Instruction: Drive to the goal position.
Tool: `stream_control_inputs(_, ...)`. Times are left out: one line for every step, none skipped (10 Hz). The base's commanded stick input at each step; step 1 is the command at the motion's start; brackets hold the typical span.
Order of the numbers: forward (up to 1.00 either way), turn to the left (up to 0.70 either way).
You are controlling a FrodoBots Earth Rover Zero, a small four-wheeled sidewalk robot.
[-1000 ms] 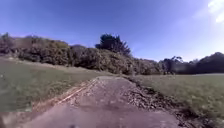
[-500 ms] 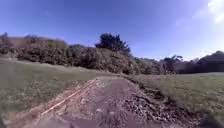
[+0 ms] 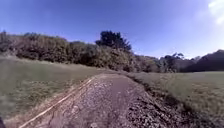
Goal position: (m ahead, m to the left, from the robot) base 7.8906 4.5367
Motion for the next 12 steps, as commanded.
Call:
stream_control_inputs(0.85, 0.0)
stream_control_inputs(0.85, 0.0)
stream_control_inputs(0.85, 0.0)
stream_control_inputs(0.85, 0.0)
stream_control_inputs(0.85, 0.0)
stream_control_inputs(0.85, 0.0)
stream_control_inputs(0.85, 0.0)
stream_control_inputs(0.85, 0.0)
stream_control_inputs(0.85, 0.0)
stream_control_inputs(0.85, 0.0)
stream_control_inputs(0.85, 0.0)
stream_control_inputs(0.85, 0.0)
